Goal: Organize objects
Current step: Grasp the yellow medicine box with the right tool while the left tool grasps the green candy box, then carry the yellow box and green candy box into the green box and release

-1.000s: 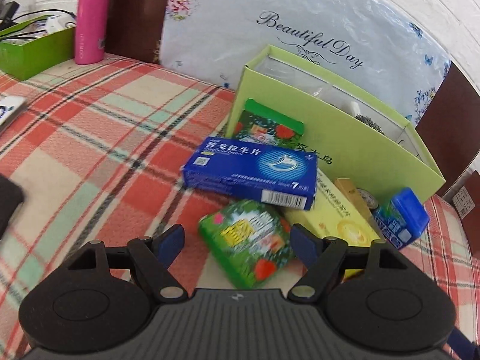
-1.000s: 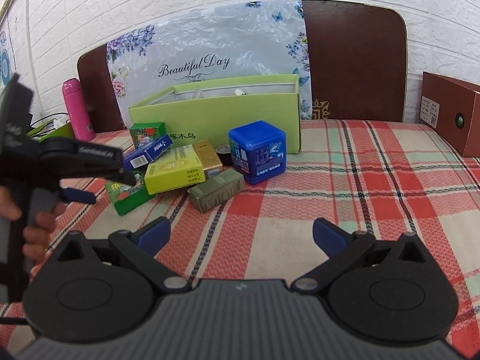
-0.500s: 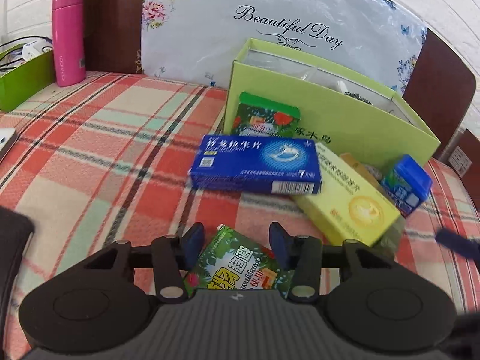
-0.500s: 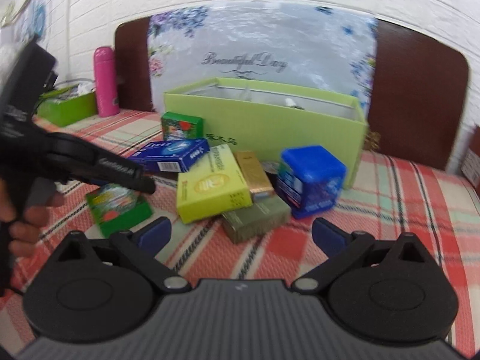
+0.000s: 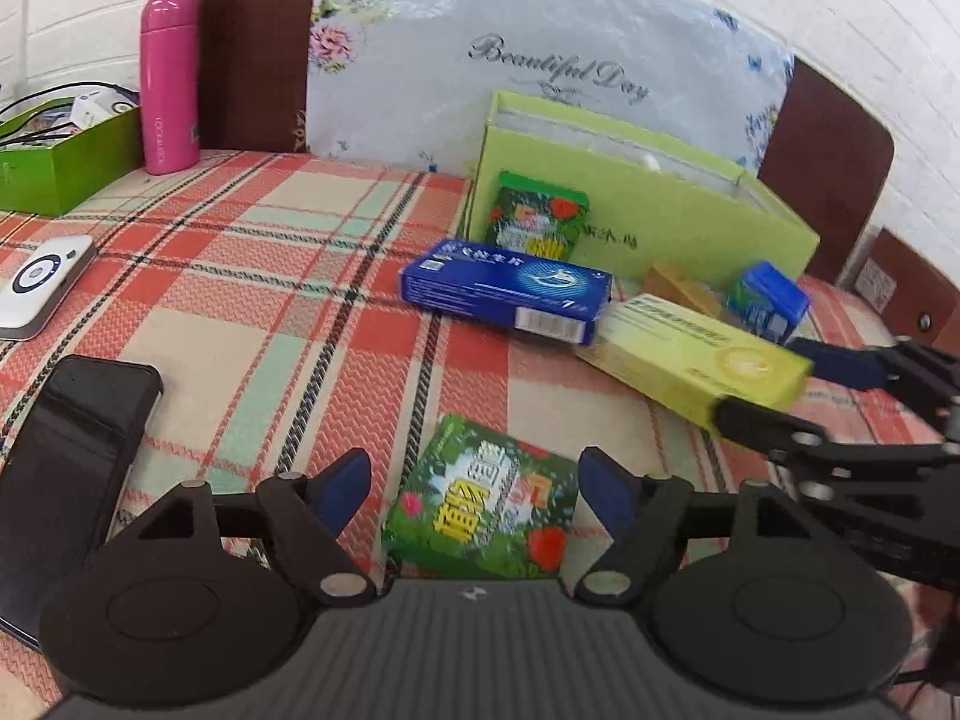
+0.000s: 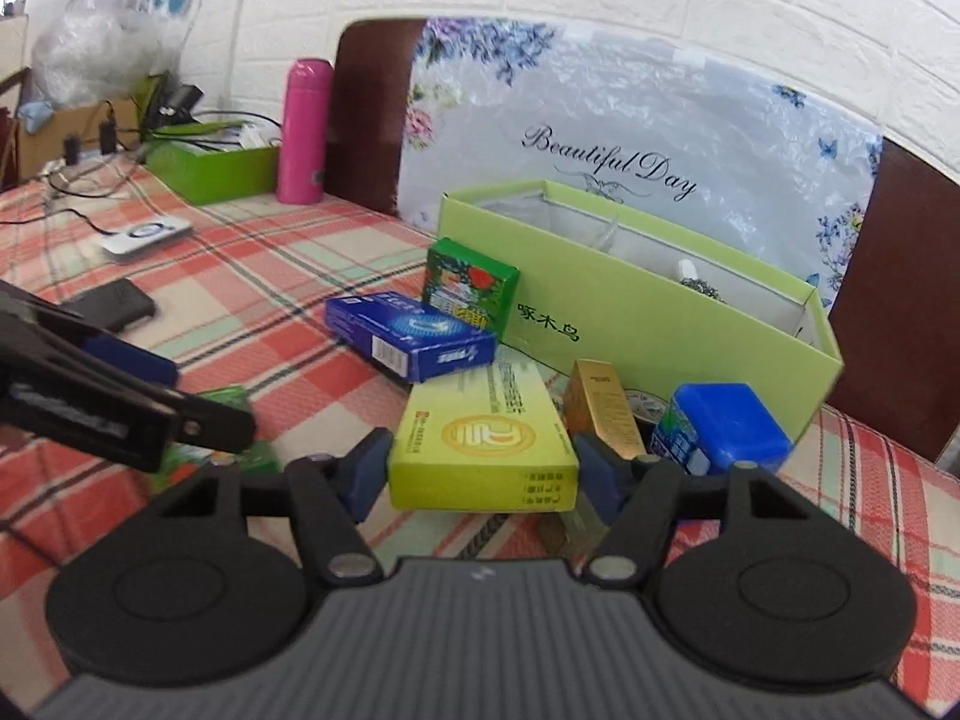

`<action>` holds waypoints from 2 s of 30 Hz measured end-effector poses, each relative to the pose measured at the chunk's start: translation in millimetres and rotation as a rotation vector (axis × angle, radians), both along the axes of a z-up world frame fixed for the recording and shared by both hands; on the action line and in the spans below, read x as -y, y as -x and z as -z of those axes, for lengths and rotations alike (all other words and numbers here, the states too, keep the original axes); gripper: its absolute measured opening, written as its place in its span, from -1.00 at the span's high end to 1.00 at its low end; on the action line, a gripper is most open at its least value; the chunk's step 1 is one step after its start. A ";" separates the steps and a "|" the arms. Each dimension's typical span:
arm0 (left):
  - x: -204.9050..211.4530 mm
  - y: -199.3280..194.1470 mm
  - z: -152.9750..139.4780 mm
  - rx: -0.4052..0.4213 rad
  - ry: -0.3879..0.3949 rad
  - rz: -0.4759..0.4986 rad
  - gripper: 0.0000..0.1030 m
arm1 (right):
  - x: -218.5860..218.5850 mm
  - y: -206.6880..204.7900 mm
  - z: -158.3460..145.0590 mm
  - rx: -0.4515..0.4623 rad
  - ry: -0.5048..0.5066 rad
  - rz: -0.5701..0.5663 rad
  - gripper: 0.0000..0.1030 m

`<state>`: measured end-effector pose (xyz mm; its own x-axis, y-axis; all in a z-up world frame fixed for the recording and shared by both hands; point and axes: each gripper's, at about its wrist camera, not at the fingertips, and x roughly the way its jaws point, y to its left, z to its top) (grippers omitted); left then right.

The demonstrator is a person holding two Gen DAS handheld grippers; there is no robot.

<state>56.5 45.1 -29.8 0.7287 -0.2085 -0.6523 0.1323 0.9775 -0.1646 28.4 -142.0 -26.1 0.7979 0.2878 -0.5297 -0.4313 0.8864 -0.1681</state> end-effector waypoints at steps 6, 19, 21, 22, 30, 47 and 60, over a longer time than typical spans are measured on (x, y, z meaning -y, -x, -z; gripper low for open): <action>15.4 -1.7 7.9 -0.009 -0.038 0.031 -0.54 | 50.7 57.3 1.2 -0.079 -0.032 0.071 -0.27; 59.9 17.8 10.2 -0.005 -0.097 0.168 -0.44 | 91.8 102.2 13.8 -0.156 -0.045 0.266 -0.49; 57.1 17.6 8.9 -0.011 -0.078 0.169 -0.44 | 87.3 92.7 15.4 -0.151 -0.044 0.268 -0.49; 55.7 16.5 8.4 -0.018 -0.065 0.177 -0.44 | 85.8 87.1 17.0 -0.153 -0.047 0.267 -0.49; 67.2 11.0 12.0 -0.003 -0.112 0.171 -0.45 | 88.9 69.8 24.5 -0.188 -0.074 0.283 -0.49; 71.6 -4.0 -49.6 0.096 0.022 0.203 -0.25 | 80.2 48.6 -23.2 -0.039 -0.213 0.251 -0.27; 87.5 -90.5 -144.6 0.326 0.128 0.126 -0.26 | 93.8 -56.5 -105.1 0.247 -0.207 0.312 -0.28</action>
